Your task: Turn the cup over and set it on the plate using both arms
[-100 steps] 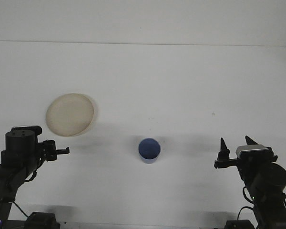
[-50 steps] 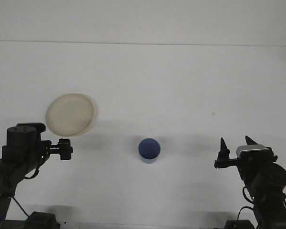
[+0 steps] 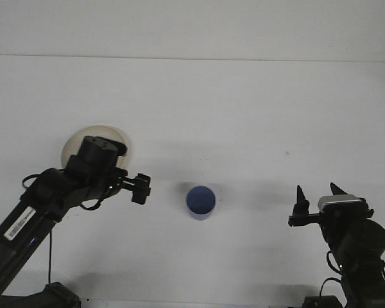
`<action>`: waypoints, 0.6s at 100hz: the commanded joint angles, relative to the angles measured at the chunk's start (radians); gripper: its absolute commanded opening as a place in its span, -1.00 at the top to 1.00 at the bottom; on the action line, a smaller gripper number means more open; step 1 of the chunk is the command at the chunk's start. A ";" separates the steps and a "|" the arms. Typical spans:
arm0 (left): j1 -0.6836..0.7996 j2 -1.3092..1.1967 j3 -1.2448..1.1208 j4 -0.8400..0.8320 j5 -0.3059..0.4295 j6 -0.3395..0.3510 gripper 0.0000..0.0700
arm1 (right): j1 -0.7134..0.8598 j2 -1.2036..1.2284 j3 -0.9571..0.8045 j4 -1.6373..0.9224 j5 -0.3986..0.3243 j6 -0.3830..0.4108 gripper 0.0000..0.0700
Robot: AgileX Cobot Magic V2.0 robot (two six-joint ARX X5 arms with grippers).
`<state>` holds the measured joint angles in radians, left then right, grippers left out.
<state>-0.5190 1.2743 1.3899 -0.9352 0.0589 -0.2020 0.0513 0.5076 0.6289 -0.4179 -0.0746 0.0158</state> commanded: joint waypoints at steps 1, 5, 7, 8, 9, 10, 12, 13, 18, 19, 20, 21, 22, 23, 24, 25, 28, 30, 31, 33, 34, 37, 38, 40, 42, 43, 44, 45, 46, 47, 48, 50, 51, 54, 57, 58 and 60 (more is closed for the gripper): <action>-0.046 0.069 0.057 0.003 0.005 -0.020 -0.55 | 0.001 0.004 0.010 0.006 0.003 0.014 -0.57; -0.073 0.106 0.084 0.002 0.005 -0.021 -0.55 | 0.001 0.004 0.010 0.006 0.003 0.014 -0.57; -0.086 0.125 0.098 0.002 0.005 -0.020 -0.55 | 0.001 0.004 0.010 0.006 0.003 0.014 -0.57; -0.092 0.134 0.104 0.002 0.005 -0.020 -0.55 | 0.001 0.004 0.010 0.006 0.003 0.014 -0.57; -0.099 0.143 0.110 0.002 0.005 -0.020 -0.55 | 0.001 0.004 0.010 0.006 0.003 0.014 -0.57; -0.105 0.151 0.116 0.002 0.005 -0.020 -0.55 | 0.001 0.004 0.010 0.006 0.003 0.014 -0.57; -0.117 0.169 0.127 0.002 0.005 -0.020 -0.55 | 0.001 0.004 0.010 0.006 0.003 0.014 -0.57; -0.123 0.178 0.133 0.002 0.005 -0.020 -0.55 | 0.001 0.004 0.010 0.006 0.003 0.014 -0.57; -0.148 0.221 0.160 0.002 0.005 -0.020 -0.55 | 0.001 0.004 0.010 0.005 0.003 0.014 -0.57; -0.154 0.230 0.165 0.002 0.005 -0.020 -0.55 | 0.001 0.004 0.010 0.005 0.003 0.014 -0.57; -0.158 0.237 0.170 0.002 0.005 -0.020 -0.55 | 0.001 0.004 0.010 0.006 0.003 0.014 -0.57; -0.163 0.245 0.174 0.001 0.005 -0.020 -0.55 | 0.001 0.004 0.010 0.005 0.003 0.014 -0.57; -0.166 0.252 0.177 0.002 0.005 -0.020 -0.55 | 0.001 0.004 0.010 0.005 0.003 0.014 -0.57; -0.170 0.260 0.182 0.002 0.005 -0.020 -0.55 | 0.001 0.004 0.010 0.005 0.003 0.014 -0.57; -0.174 0.268 0.186 0.001 0.005 -0.020 -0.55 | 0.001 0.004 0.010 0.005 0.003 0.014 -0.57; -0.178 0.275 0.189 0.001 0.005 -0.020 -0.55 | 0.001 0.004 0.010 0.005 0.003 0.014 -0.57; -0.190 0.298 0.200 0.001 0.005 -0.020 -0.55 | 0.001 0.004 0.010 0.005 0.003 0.014 -0.57; -0.196 0.311 0.206 -0.001 0.005 -0.020 -0.55 | 0.001 0.004 0.010 0.005 0.003 0.014 -0.57; -0.200 0.318 0.209 -0.001 0.005 -0.019 -0.55 | 0.001 0.004 0.010 0.005 0.003 0.014 -0.57; -0.206 0.330 0.213 -0.001 0.005 -0.019 -0.55 | 0.001 0.004 0.010 0.005 0.003 0.014 -0.57; -0.209 0.336 0.215 0.000 0.005 -0.019 -0.55 | 0.001 0.003 0.010 0.005 0.003 0.014 -0.57; -0.217 0.356 0.220 0.001 0.005 -0.019 -0.55 | 0.001 0.004 0.010 0.005 0.003 0.014 -0.57; -0.220 0.362 0.221 0.002 0.005 -0.019 -0.55 | 0.001 0.004 0.010 0.005 0.003 0.014 -0.57; -0.225 0.372 0.222 0.003 0.005 -0.019 -0.55 | 0.001 0.004 0.010 0.005 0.003 0.014 -0.57; -0.230 0.381 0.222 0.005 0.005 -0.019 -0.55 | 0.001 0.004 0.010 0.005 0.003 0.014 -0.57; -0.233 0.386 0.222 0.005 0.005 -0.019 -0.55 | 0.001 0.004 0.010 0.005 0.003 0.014 -0.57; -0.235 0.391 0.222 0.005 0.005 -0.019 -0.55 | 0.001 0.004 0.010 0.005 0.003 0.014 -0.57; -0.236 0.397 0.222 0.005 0.005 -0.019 -0.55 | 0.001 0.004 0.010 0.005 0.003 0.014 -0.57; -0.238 0.402 0.222 0.005 0.005 -0.019 -0.55 | 0.001 0.004 0.010 0.005 0.003 0.014 -0.57; -0.240 0.407 0.222 0.005 0.005 -0.019 -0.55 | 0.001 0.004 0.010 0.005 0.003 0.014 -0.57; -0.242 0.412 0.222 0.005 0.005 -0.019 -0.55 | 0.001 0.004 0.010 0.005 0.002 0.014 -0.57; -0.245 0.422 0.222 0.005 0.005 -0.019 -0.55 | 0.001 0.004 0.010 0.005 0.002 0.014 -0.57; -0.246 0.426 0.222 0.005 0.005 -0.018 -0.55 | 0.001 0.004 0.010 0.005 0.002 0.014 -0.57; -0.249 0.441 0.222 0.005 0.005 -0.017 -0.55 | 0.001 0.004 0.010 0.005 0.002 0.014 -0.57; -0.253 0.454 0.222 0.006 0.005 -0.016 -0.55 | 0.001 0.004 0.010 0.005 0.002 0.014 -0.57; -0.253 0.458 0.222 0.006 0.005 -0.016 -0.55 | 0.001 0.004 0.010 0.005 0.002 0.014 -0.57; -0.254 0.465 0.222 0.008 0.005 -0.016 -0.55 | 0.001 0.004 0.010 0.005 0.002 0.014 -0.57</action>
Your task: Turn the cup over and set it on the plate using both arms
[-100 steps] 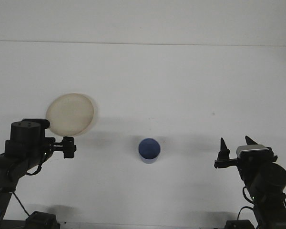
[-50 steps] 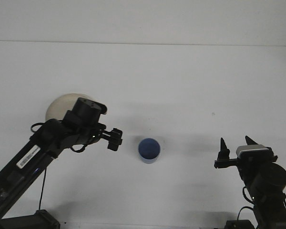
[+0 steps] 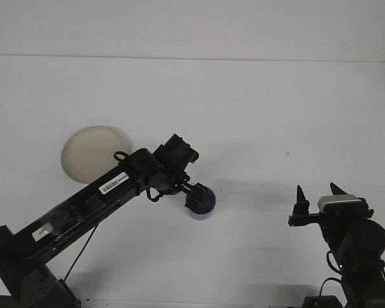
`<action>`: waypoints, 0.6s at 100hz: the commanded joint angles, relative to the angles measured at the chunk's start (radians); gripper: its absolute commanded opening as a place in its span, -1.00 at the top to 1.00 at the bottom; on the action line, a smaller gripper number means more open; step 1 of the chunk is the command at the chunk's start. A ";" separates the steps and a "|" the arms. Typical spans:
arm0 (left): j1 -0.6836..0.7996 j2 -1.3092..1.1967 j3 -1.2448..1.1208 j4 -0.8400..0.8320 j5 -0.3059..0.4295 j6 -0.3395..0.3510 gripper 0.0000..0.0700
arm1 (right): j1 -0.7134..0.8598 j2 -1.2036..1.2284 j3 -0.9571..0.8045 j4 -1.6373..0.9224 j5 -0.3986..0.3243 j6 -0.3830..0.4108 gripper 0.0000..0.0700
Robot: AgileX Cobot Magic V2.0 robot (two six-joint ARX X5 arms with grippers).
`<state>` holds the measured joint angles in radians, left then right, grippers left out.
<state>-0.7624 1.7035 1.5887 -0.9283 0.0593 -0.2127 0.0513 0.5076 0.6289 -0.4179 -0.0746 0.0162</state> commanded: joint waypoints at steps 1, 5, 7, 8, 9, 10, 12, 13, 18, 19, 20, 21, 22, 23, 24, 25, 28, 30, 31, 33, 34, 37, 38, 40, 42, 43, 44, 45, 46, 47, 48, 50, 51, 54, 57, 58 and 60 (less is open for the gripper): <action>-0.010 0.040 0.023 0.002 0.005 -0.005 -0.55 | 0.001 0.004 0.010 0.005 0.002 0.014 -0.57; -0.011 0.056 0.023 0.007 0.005 -0.005 -0.55 | 0.001 0.003 0.010 0.005 0.001 0.014 -0.57; -0.011 0.063 0.023 0.009 0.005 -0.005 -0.55 | 0.001 0.004 0.010 0.005 0.000 0.014 -0.57; -0.011 0.065 0.023 0.010 0.005 -0.005 -0.55 | 0.001 0.004 0.010 0.005 0.000 0.014 -0.57; -0.011 0.069 0.023 0.011 0.005 -0.005 -0.55 | 0.001 0.004 0.010 0.005 0.000 0.014 -0.57; -0.011 0.072 0.023 0.013 0.005 -0.006 -0.55 | 0.001 0.003 0.010 0.005 0.000 0.014 -0.57; -0.011 0.079 0.023 0.015 0.005 -0.006 -0.55 | 0.001 0.004 0.010 0.005 0.000 0.014 -0.57; -0.011 0.082 0.023 0.016 0.005 -0.006 -0.55 | 0.001 0.004 0.010 0.005 0.000 0.014 -0.57; -0.011 0.097 0.023 0.018 0.005 -0.006 -0.55 | 0.001 0.004 0.010 0.004 -0.001 0.014 -0.57; -0.011 0.099 0.023 0.018 0.005 -0.006 -0.55 | 0.001 0.003 0.010 0.003 -0.001 0.014 -0.57; -0.011 0.101 0.023 0.018 0.005 -0.006 -0.55 | 0.001 0.003 0.010 0.003 -0.001 0.014 -0.57; -0.011 0.103 0.023 0.018 0.005 -0.006 -0.55 | 0.001 0.003 0.010 0.003 -0.001 0.014 -0.57; -0.011 0.105 0.023 0.018 0.005 -0.006 -0.55 | 0.001 0.003 0.010 0.003 -0.001 0.014 -0.57; -0.011 0.108 0.023 0.018 0.005 -0.005 -0.55 | 0.001 0.003 0.010 0.002 -0.001 0.014 -0.57; -0.011 0.111 0.023 0.019 0.005 -0.005 -0.55 | 0.001 0.003 0.010 0.002 -0.001 0.014 -0.57; -0.011 0.113 0.023 0.019 0.005 -0.005 -0.55 | 0.001 0.003 0.010 0.002 -0.001 0.014 -0.57; -0.011 0.119 0.023 0.021 0.005 -0.005 -0.55 | 0.001 0.003 0.010 0.001 -0.001 0.014 -0.57; -0.011 0.124 0.023 0.021 0.005 -0.003 -0.55 | 0.001 0.003 0.010 0.000 -0.001 0.014 -0.57; -0.011 0.126 0.023 0.021 0.005 -0.002 -0.55 | 0.001 0.003 0.010 0.000 -0.001 0.014 -0.57; -0.011 0.130 0.023 0.021 0.005 -0.001 -0.55 | 0.001 0.003 0.010 -0.001 -0.001 0.014 -0.57; -0.011 0.132 0.023 0.021 0.005 -0.001 -0.55 | 0.001 0.004 0.010 -0.001 0.000 0.014 -0.57; -0.011 0.138 0.023 0.021 0.005 -0.001 -0.55 | 0.001 0.003 0.010 -0.002 0.000 0.014 -0.57; -0.011 0.140 0.023 0.022 0.005 -0.001 -0.55 | 0.001 0.003 0.010 -0.002 0.000 0.014 -0.57; -0.011 0.145 0.023 0.023 0.005 -0.001 -0.55 | 0.001 0.003 0.010 -0.002 0.000 0.014 -0.57; -0.011 0.150 0.023 0.023 0.005 0.000 -0.55 | 0.001 0.004 0.010 -0.002 0.000 0.014 -0.57; -0.011 0.151 0.023 0.023 0.005 0.000 -0.55 | 0.001 0.004 0.010 -0.002 0.000 0.014 -0.57; -0.011 0.154 0.023 0.023 0.005 0.000 -0.55 | 0.001 0.004 0.010 -0.002 0.000 0.014 -0.57; -0.011 0.157 0.023 0.023 0.005 0.000 -0.55 | 0.001 0.003 0.010 -0.002 0.000 0.014 -0.57; -0.011 0.159 0.023 0.023 0.005 0.000 -0.55 | 0.001 0.003 0.010 -0.002 0.000 0.014 -0.57; -0.011 0.162 0.023 0.023 0.005 0.000 -0.55 | 0.001 0.003 0.010 -0.002 0.000 0.014 -0.57; -0.011 0.164 0.023 0.023 0.005 0.001 -0.55 | 0.001 0.003 0.010 -0.002 0.000 0.014 -0.57; -0.011 0.169 0.023 0.022 0.005 0.002 -0.55 | 0.001 0.003 0.010 -0.002 0.000 0.014 -0.57; -0.011 0.171 0.023 0.021 0.005 0.002 -0.55 | 0.001 0.003 0.010 -0.002 0.000 0.014 -0.57; -0.011 0.176 0.023 0.020 0.005 0.002 -0.55 | 0.001 0.003 0.010 -0.002 0.000 0.014 -0.57; -0.011 0.180 0.023 0.018 0.005 0.002 -0.55 | 0.001 0.004 0.010 -0.002 0.000 0.014 -0.57; -0.011 0.181 0.023 0.018 0.005 0.002 -0.55 | 0.001 0.003 0.010 -0.002 0.000 0.014 -0.57; -0.011 0.181 0.023 0.018 0.005 0.003 -0.54 | 0.001 0.004 0.010 -0.002 0.000 0.014 -0.57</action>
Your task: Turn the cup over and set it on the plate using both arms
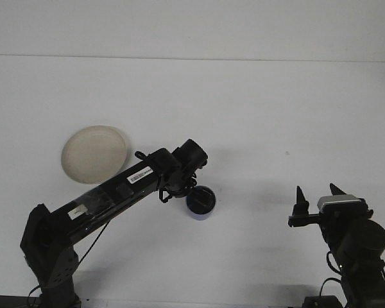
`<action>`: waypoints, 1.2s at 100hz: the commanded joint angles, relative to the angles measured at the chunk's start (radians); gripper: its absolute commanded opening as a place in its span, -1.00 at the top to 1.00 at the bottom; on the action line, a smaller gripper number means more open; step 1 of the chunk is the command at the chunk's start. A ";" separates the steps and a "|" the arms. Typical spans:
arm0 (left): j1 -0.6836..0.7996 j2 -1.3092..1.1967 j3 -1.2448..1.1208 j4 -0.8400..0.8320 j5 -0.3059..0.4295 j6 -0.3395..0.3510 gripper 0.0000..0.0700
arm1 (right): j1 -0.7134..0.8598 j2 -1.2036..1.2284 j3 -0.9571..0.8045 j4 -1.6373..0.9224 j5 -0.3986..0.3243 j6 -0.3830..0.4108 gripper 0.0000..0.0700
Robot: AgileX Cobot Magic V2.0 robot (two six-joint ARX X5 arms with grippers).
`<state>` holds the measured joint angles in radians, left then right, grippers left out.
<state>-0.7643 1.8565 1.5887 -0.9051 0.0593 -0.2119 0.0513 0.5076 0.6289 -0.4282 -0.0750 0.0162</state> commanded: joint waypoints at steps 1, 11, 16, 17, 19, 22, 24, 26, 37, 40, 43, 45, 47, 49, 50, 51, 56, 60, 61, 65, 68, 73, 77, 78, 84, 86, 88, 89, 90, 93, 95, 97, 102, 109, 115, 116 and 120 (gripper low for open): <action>-0.009 0.029 0.023 -0.006 0.005 0.003 -0.53 | 0.001 0.003 0.010 0.008 0.000 0.014 -0.57; -0.012 0.029 0.023 0.005 0.005 0.009 -0.13 | 0.001 0.003 0.010 0.008 0.000 0.014 -0.57; -0.012 0.029 0.023 0.008 0.005 0.012 0.21 | 0.001 0.004 0.010 0.008 0.000 0.014 -0.57; -0.012 0.029 0.023 0.008 0.005 0.013 0.28 | 0.001 0.003 0.010 0.008 0.000 0.014 -0.57; -0.012 0.029 0.023 0.009 0.005 0.016 0.41 | 0.001 0.003 0.010 0.008 0.000 0.014 -0.57; -0.012 0.029 0.023 0.009 0.005 0.020 0.59 | 0.001 0.003 0.010 0.008 0.000 0.014 -0.57; -0.012 0.029 0.023 0.010 0.005 0.021 0.70 | 0.001 0.003 0.010 0.008 0.000 0.014 -0.57; -0.012 0.029 0.023 0.010 0.005 0.021 0.79 | 0.001 0.004 0.010 0.008 0.000 0.014 -0.57; -0.013 0.029 0.024 0.014 0.005 0.028 0.98 | 0.001 0.003 0.010 0.008 0.000 0.014 -0.57; -0.013 0.029 0.024 0.013 0.005 0.028 0.98 | 0.001 0.003 0.010 0.008 0.000 0.014 -0.57; -0.012 0.029 0.026 0.011 0.005 0.028 0.98 | 0.001 0.003 0.010 0.008 0.000 0.014 -0.57; -0.012 0.029 0.028 0.008 0.005 0.030 0.98 | 0.001 0.003 0.010 0.008 0.000 0.014 -0.57; -0.012 0.029 0.031 0.005 0.005 0.034 0.98 | 0.001 0.004 0.010 0.008 0.000 0.014 -0.57; -0.012 0.029 0.036 -0.002 0.005 0.037 0.98 | 0.001 0.003 0.010 0.008 0.000 0.014 -0.57; -0.012 0.029 0.039 -0.006 0.005 0.038 0.98 | 0.001 0.004 0.010 0.008 0.000 0.014 -0.57; -0.012 0.029 0.042 -0.011 0.005 0.039 0.98 | 0.001 0.003 0.010 0.008 0.000 0.014 -0.57; -0.010 0.029 0.061 -0.035 0.004 0.048 0.98 | 0.001 0.003 0.010 0.008 0.000 0.014 -0.57; -0.006 0.027 0.080 -0.058 0.004 0.060 0.98 | 0.001 0.003 0.010 0.008 0.000 0.014 -0.57; -0.005 0.027 0.087 -0.065 0.003 0.063 0.98 | 0.001 0.004 0.010 0.008 0.000 0.014 -0.57; 0.000 0.026 0.111 -0.093 -0.005 0.071 0.98 | 0.001 0.003 0.010 0.008 0.000 0.014 -0.57; 0.004 0.025 0.130 -0.113 -0.016 0.072 0.98 | 0.001 0.004 0.010 0.008 0.000 0.014 -0.57; 0.015 0.019 0.163 -0.140 -0.035 0.074 0.98 | 0.001 0.004 0.010 0.008 0.000 0.014 -0.57; 0.025 0.014 0.190 -0.160 -0.050 0.081 0.98 | 0.001 0.003 0.010 0.008 0.000 0.014 -0.57; 0.028 0.012 0.196 -0.165 -0.054 0.083 0.98 | 0.001 0.003 0.010 0.008 0.000 0.014 -0.57; 0.048 0.002 0.236 -0.196 -0.071 0.093 0.98 | 0.001 0.003 0.010 0.008 0.000 0.013 -0.57; 0.058 -0.002 0.248 -0.205 -0.077 0.095 0.98 | 0.001 0.003 0.010 0.008 0.000 0.014 -0.57; 0.067 -0.005 0.259 -0.216 -0.085 0.098 0.98 | 0.001 0.003 0.010 0.008 0.000 0.013 -0.57; 0.071 -0.008 0.264 -0.220 -0.089 0.099 0.98 | 0.001 0.003 0.010 0.008 0.000 0.014 -0.57; 0.076 -0.010 0.269 -0.225 -0.093 0.100 0.98 | 0.001 0.003 0.010 0.008 0.000 0.013 -0.57; 0.091 -0.019 0.279 -0.239 -0.108 0.100 0.98 | 0.001 0.004 0.010 0.008 0.000 0.014 -0.57; 0.102 -0.024 0.285 -0.246 -0.119 0.100 0.98 | 0.001 0.004 0.010 0.008 0.000 0.014 -0.57; 0.113 -0.030 0.288 -0.253 -0.128 0.100 0.98 | 0.001 0.004 0.010 0.008 0.000 0.014 -0.57; 0.146 -0.050 0.289 -0.264 -0.150 0.100 0.98 | 0.001 0.003 0.010 0.008 0.000 0.014 -0.57; 0.203 -0.072 0.289 -0.283 -0.165 0.107 0.98 | 0.001 0.004 0.010 0.008 0.000 0.014 -0.57; 0.257 -0.087 0.289 -0.296 -0.166 0.119 0.98 | 0.001 0.003 0.010 0.008 0.000 0.014 -0.57; 0.267 -0.088 0.289 -0.298 -0.166 0.121 0.98 | 0.001 0.003 0.010 0.008 0.000 0.014 -0.57; 0.308 -0.092 0.289 -0.303 -0.167 0.127 0.98 | 0.001 0.004 0.010 0.008 0.000 0.014 -0.57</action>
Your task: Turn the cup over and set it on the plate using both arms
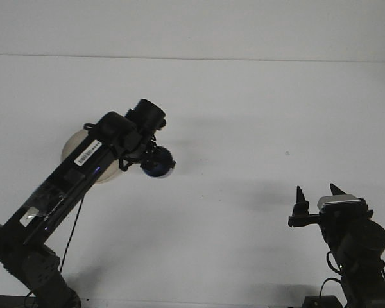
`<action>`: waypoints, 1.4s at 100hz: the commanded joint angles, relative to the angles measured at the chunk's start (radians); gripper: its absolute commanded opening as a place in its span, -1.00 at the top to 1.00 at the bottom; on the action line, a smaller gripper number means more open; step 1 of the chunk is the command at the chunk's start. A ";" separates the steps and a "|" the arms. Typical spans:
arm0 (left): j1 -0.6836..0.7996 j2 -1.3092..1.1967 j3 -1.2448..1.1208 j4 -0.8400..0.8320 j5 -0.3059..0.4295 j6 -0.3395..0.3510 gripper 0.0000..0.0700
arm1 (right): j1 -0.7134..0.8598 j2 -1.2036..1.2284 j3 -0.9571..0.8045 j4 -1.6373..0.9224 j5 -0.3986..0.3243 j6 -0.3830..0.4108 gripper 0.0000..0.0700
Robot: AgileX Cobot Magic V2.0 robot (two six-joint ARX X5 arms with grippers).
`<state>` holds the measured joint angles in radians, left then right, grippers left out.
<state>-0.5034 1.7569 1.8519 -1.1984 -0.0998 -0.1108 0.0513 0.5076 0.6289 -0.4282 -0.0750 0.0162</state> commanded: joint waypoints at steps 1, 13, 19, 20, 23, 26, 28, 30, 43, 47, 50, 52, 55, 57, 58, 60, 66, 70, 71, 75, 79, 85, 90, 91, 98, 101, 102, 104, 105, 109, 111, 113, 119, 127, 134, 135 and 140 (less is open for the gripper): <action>0.057 0.007 0.026 -0.011 -0.008 0.027 0.98 | 0.001 0.004 0.010 0.008 0.000 0.014 -0.57; 0.184 0.007 0.026 -0.011 -0.008 0.041 0.98 | 0.001 0.004 0.010 0.008 0.000 0.014 -0.57; 0.243 0.009 0.026 -0.002 -0.008 0.043 0.98 | 0.001 0.003 0.010 0.008 0.000 0.014 -0.57; 0.253 0.009 0.026 0.000 -0.008 0.043 0.98 | 0.001 0.003 0.010 0.008 0.000 0.014 -0.57; 0.281 0.010 0.026 0.003 -0.008 0.043 0.98 | 0.001 0.004 0.010 0.008 0.000 0.014 -0.57; 0.308 0.010 0.026 0.008 -0.008 0.045 0.98 | 0.001 0.004 0.010 0.008 0.000 0.014 -0.57; 0.326 0.010 0.026 0.011 -0.008 0.047 0.98 | 0.001 0.004 0.010 0.008 0.000 0.014 -0.57; 0.343 0.010 0.026 0.013 -0.008 0.049 0.98 | 0.001 0.004 0.010 0.008 0.000 0.014 -0.57; 0.434 0.014 0.026 0.029 -0.008 0.064 0.98 | 0.001 0.004 0.010 0.008 0.000 0.014 -0.57; 0.455 0.018 0.026 0.031 -0.008 0.067 0.97 | 0.001 0.003 0.010 0.008 0.000 0.014 -0.57; 0.470 0.021 0.026 0.031 -0.008 0.066 0.97 | 0.001 0.004 0.010 0.008 0.000 0.014 -0.57; 0.478 0.024 0.026 0.031 -0.008 0.066 0.97 | 0.001 0.004 0.010 0.008 0.000 0.014 -0.57; 0.489 0.027 0.026 0.031 -0.008 0.066 0.97 | 0.001 0.004 0.010 0.008 0.000 0.014 -0.57; 0.496 0.029 0.026 0.032 -0.007 0.066 0.97 | 0.001 0.004 0.010 0.008 0.000 0.014 -0.57; 0.498 0.030 0.026 0.033 -0.007 0.066 0.97 | 0.001 0.004 0.010 0.008 0.000 0.014 -0.57; 0.507 0.032 0.026 0.035 -0.007 0.066 0.97 | 0.001 0.004 0.010 0.008 0.000 0.014 -0.57; 0.521 0.039 0.026 0.047 -0.003 0.066 0.97 | 0.001 0.004 0.010 0.008 0.000 0.014 -0.57; 0.528 0.044 0.026 0.051 0.002 0.066 0.98 | 0.001 0.004 0.010 0.008 0.000 0.014 -0.57; 0.530 0.045 0.026 0.051 0.004 0.066 0.97 | 0.001 0.004 0.010 0.008 0.000 0.014 -0.57; 0.534 0.050 0.026 0.051 0.014 0.067 0.97 | 0.001 0.004 0.010 0.008 0.001 0.014 -0.57; 0.537 0.058 0.026 0.052 0.025 0.069 0.97 | 0.001 0.004 0.010 0.008 0.000 0.013 -0.57; 0.539 0.069 0.026 0.050 0.029 0.069 0.97 | 0.001 0.004 0.010 0.008 0.000 0.014 -0.57; 0.539 0.079 0.026 0.049 0.029 0.069 0.97 | 0.001 0.004 0.010 0.008 0.000 0.014 -0.57; 0.539 0.081 0.026 0.049 0.029 0.069 0.97 | 0.001 0.004 0.010 0.009 0.000 0.014 -0.57; 0.539 0.098 0.026 0.050 0.029 0.069 0.97 | 0.001 0.004 0.010 0.008 0.000 0.014 -0.57; 0.539 0.107 0.026 0.050 0.029 0.069 0.97 | 0.001 0.004 0.010 0.008 0.000 0.014 -0.57; 0.539 0.110 0.026 0.049 0.029 0.069 0.97 | 0.001 0.004 0.010 0.008 0.000 0.014 -0.57; 0.539 0.115 0.026 0.048 0.029 0.069 0.97 | 0.001 0.004 0.010 0.008 0.000 0.014 -0.57; 0.539 0.118 0.026 0.048 0.029 0.069 0.97 | 0.001 0.004 0.010 0.008 0.000 0.014 -0.57; 0.539 0.127 0.025 0.046 0.029 0.069 0.97 | 0.001 0.004 0.010 0.008 0.000 0.014 -0.57; 0.539 0.131 0.024 0.046 0.029 0.069 0.97 | 0.001 0.004 0.010 0.008 0.000 0.014 -0.57; 0.539 0.137 0.024 0.046 0.029 0.069 0.97 | 0.001 0.004 0.010 0.008 0.000 0.014 -0.57; 0.540 0.146 0.024 0.046 0.029 0.069 0.97 | 0.001 0.004 0.010 0.008 0.000 0.014 -0.57; 0.542 0.155 0.024 0.047 0.029 0.069 0.97 | 0.001 0.004 0.010 0.008 0.000 0.014 -0.57; 0.542 0.161 0.024 0.047 0.029 0.069 0.97 | 0.001 0.004 0.010 0.008 0.000 0.014 -0.57; 0.542 0.163 0.024 0.047 0.029 0.069 0.97 | 0.001 0.004 0.010 0.008 0.000 0.014 -0.57; 0.544 0.169 0.024 0.048 0.029 0.069 0.97 | 0.001 0.004 0.010 0.008 0.000 0.014 -0.57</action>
<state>0.0357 1.8938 1.8549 -1.1511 -0.0750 -0.0498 0.0513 0.5076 0.6289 -0.4282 -0.0750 0.0162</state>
